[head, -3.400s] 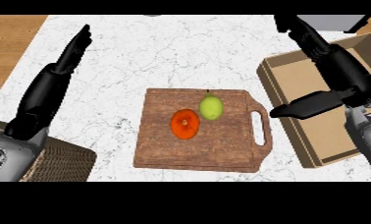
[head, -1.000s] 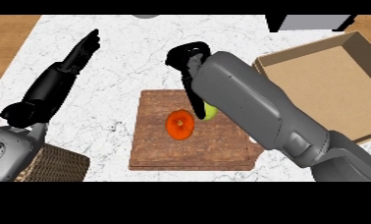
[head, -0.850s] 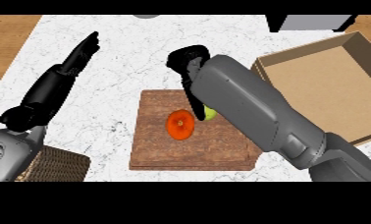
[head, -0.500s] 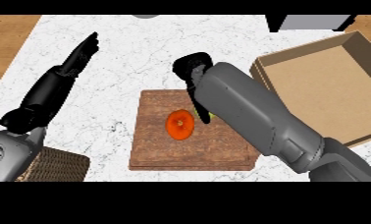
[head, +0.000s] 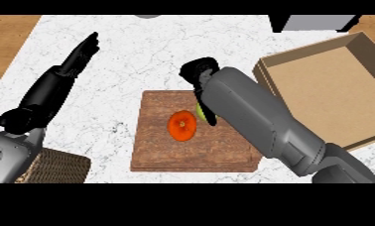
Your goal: Pick the pear from the cutting board and place it in the cardboard box
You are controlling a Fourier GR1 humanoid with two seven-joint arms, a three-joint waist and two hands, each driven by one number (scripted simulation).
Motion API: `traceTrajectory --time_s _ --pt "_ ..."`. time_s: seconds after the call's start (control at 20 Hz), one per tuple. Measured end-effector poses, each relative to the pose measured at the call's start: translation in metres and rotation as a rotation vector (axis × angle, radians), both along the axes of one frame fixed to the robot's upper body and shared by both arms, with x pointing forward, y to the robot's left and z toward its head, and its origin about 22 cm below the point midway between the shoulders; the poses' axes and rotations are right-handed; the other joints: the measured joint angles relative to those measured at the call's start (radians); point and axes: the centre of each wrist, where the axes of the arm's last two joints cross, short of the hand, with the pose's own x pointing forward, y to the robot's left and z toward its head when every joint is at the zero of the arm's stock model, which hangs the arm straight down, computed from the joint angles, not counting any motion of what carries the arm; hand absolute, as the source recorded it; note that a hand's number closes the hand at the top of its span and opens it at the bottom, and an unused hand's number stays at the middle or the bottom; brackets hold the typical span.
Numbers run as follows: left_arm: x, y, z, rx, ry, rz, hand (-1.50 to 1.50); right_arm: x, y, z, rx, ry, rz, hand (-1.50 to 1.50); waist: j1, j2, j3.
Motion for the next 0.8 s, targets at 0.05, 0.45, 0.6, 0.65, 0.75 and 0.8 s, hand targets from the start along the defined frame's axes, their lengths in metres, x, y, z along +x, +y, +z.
traceTrajectory --time_s 0.05,0.45,0.6,0.65,0.75,0.8 --pt "0.0 0.001 -0.001 0.0 -0.003 0.0 0.0 -0.002 0.001 -0.004 -0.001 0.007 0.0 -1.5 -0.001 -0.001 0.001" --pt "-0.001 0.004 -0.001 -0.006 -0.005 -0.003 0.0 -0.003 -0.007 -0.031 -0.045 0.005 -0.015 -1.5 -0.001 -0.001 0.002" --pt "0.0 0.004 -0.001 -0.002 -0.01 0.003 0.0 -0.004 -0.012 -0.04 -0.057 -0.001 -0.016 -1.5 -0.003 -0.001 0.002" --pt "0.0 0.005 -0.001 -0.002 -0.008 -0.001 0.0 -0.005 -0.013 -0.043 -0.058 -0.001 -0.018 -1.5 -0.003 -0.001 0.002" --pt "0.0 0.003 0.0 0.0 -0.001 -0.004 0.0 -0.004 -0.016 -0.047 -0.052 0.005 -0.028 -1.5 -0.002 -0.001 0.0" --pt "-0.001 0.004 0.001 -0.001 0.0 -0.001 0.0 -0.003 -0.018 -0.048 -0.055 0.011 -0.028 -1.5 -0.002 -0.001 -0.001"
